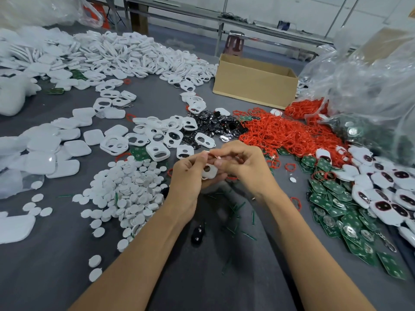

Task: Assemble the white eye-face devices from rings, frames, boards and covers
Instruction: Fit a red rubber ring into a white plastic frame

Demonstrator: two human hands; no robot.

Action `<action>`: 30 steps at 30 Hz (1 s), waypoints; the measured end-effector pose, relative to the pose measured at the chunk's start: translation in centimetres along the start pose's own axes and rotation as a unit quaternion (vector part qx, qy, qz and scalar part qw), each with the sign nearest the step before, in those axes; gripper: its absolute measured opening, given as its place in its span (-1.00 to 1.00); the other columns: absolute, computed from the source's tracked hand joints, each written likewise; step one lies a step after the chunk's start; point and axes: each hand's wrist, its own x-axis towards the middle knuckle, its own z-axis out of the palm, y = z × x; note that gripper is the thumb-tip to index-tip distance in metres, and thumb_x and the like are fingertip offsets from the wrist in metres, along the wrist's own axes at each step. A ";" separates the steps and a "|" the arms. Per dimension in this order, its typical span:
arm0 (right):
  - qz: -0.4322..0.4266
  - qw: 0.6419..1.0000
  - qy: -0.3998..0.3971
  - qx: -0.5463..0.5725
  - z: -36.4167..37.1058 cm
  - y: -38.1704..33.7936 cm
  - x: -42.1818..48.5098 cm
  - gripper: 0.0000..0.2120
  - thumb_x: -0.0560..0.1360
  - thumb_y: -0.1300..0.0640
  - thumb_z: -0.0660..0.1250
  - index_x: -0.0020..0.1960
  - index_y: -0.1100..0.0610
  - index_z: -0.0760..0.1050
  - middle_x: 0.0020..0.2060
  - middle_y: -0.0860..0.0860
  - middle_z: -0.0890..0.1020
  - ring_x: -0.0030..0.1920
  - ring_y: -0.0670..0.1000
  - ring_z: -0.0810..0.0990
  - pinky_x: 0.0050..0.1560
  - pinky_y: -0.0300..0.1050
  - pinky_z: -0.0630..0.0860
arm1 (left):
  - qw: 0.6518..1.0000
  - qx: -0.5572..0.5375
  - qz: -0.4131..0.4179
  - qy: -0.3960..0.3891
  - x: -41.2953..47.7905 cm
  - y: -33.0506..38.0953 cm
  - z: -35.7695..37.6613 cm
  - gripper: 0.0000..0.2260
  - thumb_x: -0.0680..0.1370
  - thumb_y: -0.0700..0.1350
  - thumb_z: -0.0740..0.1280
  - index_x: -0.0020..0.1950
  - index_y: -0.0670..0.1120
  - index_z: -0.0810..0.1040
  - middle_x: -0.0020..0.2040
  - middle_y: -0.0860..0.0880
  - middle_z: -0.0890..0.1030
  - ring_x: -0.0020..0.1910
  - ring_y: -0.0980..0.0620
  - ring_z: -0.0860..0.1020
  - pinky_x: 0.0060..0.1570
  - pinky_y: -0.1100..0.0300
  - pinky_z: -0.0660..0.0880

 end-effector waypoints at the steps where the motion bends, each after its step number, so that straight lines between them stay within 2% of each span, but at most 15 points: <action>1: 0.022 0.999 0.000 0.028 -0.2 0.0 0.0 -0.74 0.35 0.46 0.42 -0.08 0.15 0.62 -0.20 0.12 0.54 -0.18 0.14 0.48 -0.17 0.05 0.40 | 1.000 -0.008 -0.009 -0.016 0.0 0.1 0.0 -0.69 0.65 -0.18 0.20 -0.18 -0.21 0.64 -0.22 -0.16 0.70 -0.28 -0.02 0.68 -0.28 0.16 0.64; 3: 0.061 0.996 -0.007 0.072 -0.7 0.1 0.0 -0.78 0.34 0.48 0.41 -0.13 0.22 0.61 -0.19 0.18 0.59 -0.12 0.20 0.54 -0.06 0.16 0.48 | 0.999 -0.020 -0.020 -0.047 -0.1 0.2 -0.1 -0.68 0.65 -0.19 0.19 -0.20 -0.18 0.66 -0.24 -0.14 0.70 -0.30 0.00 0.67 -0.30 0.18 0.63; 4: 0.078 0.993 -0.015 0.090 -0.9 0.1 0.0 -0.80 0.33 0.49 0.40 -0.13 0.26 0.60 -0.20 0.18 0.63 -0.12 0.20 0.59 -0.02 0.15 0.54 | 0.998 -0.021 -0.023 -0.057 -0.2 0.3 -0.2 -0.67 0.65 -0.20 0.19 -0.20 -0.16 0.67 -0.25 -0.13 0.70 -0.30 0.00 0.67 -0.30 0.18 0.63; 6: 0.104 0.987 -0.027 0.118 -1.1 0.2 0.0 -0.82 0.34 0.51 0.39 -0.13 0.30 0.59 -0.24 0.13 0.69 -0.18 0.11 0.67 -0.10 -0.04 0.65 | 0.997 -0.015 -0.025 -0.067 -0.2 0.3 -0.3 -0.69 0.64 -0.20 0.19 -0.19 -0.14 0.68 -0.23 -0.13 0.70 -0.28 -0.01 0.68 -0.30 0.17 0.63; 8: 0.118 0.985 -0.025 0.123 -1.1 0.2 0.1 -0.81 0.35 0.52 0.38 -0.14 0.28 0.59 -0.29 0.08 0.69 -0.26 0.03 0.68 -0.23 -0.17 0.62 | 0.997 -0.003 -0.021 -0.068 -0.2 0.2 -0.4 -0.73 0.64 -0.21 0.20 -0.12 -0.18 0.65 -0.21 -0.13 0.70 -0.26 -0.04 0.68 -0.27 0.15 0.63; 12: 0.114 0.992 -0.009 0.054 -1.1 0.1 0.2 -0.74 0.36 0.50 0.40 -0.12 0.17 0.59 -0.27 0.01 0.56 -0.32 -0.07 0.56 -0.31 -0.25 0.55 | 0.997 0.050 0.010 -0.062 -0.1 -0.1 -0.4 -0.78 0.65 -0.21 0.20 -0.06 -0.22 0.61 -0.23 -0.12 0.70 -0.28 -0.05 0.69 -0.25 0.15 0.64; 14: 0.116 0.992 -0.012 0.053 -1.1 0.0 0.1 -0.73 0.38 0.51 0.37 -0.06 0.19 0.57 -0.25 0.03 0.52 -0.33 -0.08 0.55 -0.33 -0.26 0.55 | 0.995 0.069 0.024 -0.063 -0.2 -0.2 -0.3 -0.77 0.65 -0.21 0.20 -0.07 -0.22 0.62 -0.24 -0.10 0.70 -0.28 -0.04 0.68 -0.23 0.15 0.65; 18: 0.102 0.993 -0.042 0.045 -0.8 -0.3 0.0 -0.81 0.48 0.42 0.33 0.07 0.29 0.55 -0.22 0.04 0.61 -0.29 -0.11 0.60 -0.30 -0.31 0.52 | 0.997 0.054 0.031 -0.051 -0.1 -0.2 -0.2 -0.77 0.65 -0.20 0.20 -0.06 -0.20 0.64 -0.17 -0.11 0.69 -0.20 -0.02 0.66 -0.16 0.13 0.65; 21: 0.110 0.992 -0.040 0.056 -0.6 -0.4 0.1 -0.86 0.52 0.34 0.31 0.08 0.29 0.55 -0.26 0.17 0.61 -0.32 -0.02 0.58 -0.34 -0.27 0.49 | 0.995 0.050 0.023 -0.079 -0.3 -0.3 -0.2 -0.80 0.64 -0.19 0.23 0.03 -0.20 0.65 -0.04 -0.18 0.70 -0.09 -0.06 0.66 -0.04 0.10 0.63; 23: 0.117 0.991 -0.015 0.067 -0.5 -0.4 0.1 -0.88 0.51 0.37 0.30 0.00 0.26 0.57 -0.32 0.17 0.60 -0.35 0.05 0.54 -0.35 -0.24 0.49 | 0.994 0.055 0.012 -0.089 -0.5 -0.4 -0.1 -0.81 0.62 -0.22 0.25 0.14 -0.25 0.60 0.03 -0.24 0.68 -0.05 -0.10 0.67 0.01 0.11 0.63; 25: 0.112 0.991 0.000 0.069 -0.5 -0.3 0.2 -0.88 0.49 0.40 0.31 -0.05 0.25 0.59 -0.39 0.14 0.60 -0.38 0.05 0.53 -0.34 -0.23 0.49 | 0.994 0.060 0.011 -0.092 -0.4 -0.4 -0.1 -0.81 0.61 -0.24 0.26 0.17 -0.24 0.59 0.01 -0.24 0.68 -0.03 -0.13 0.68 0.01 0.11 0.63; 30: 0.111 0.992 -0.015 0.065 -0.3 -0.3 0.2 -0.86 0.53 0.35 0.28 0.04 0.29 0.59 -0.33 0.15 0.61 -0.33 0.05 0.54 -0.29 -0.22 0.51 | 0.995 0.058 0.027 -0.075 -0.4 -0.3 -0.3 -0.85 0.60 -0.28 0.27 0.10 -0.23 0.62 -0.09 -0.23 0.70 -0.14 -0.11 0.69 -0.09 0.13 0.64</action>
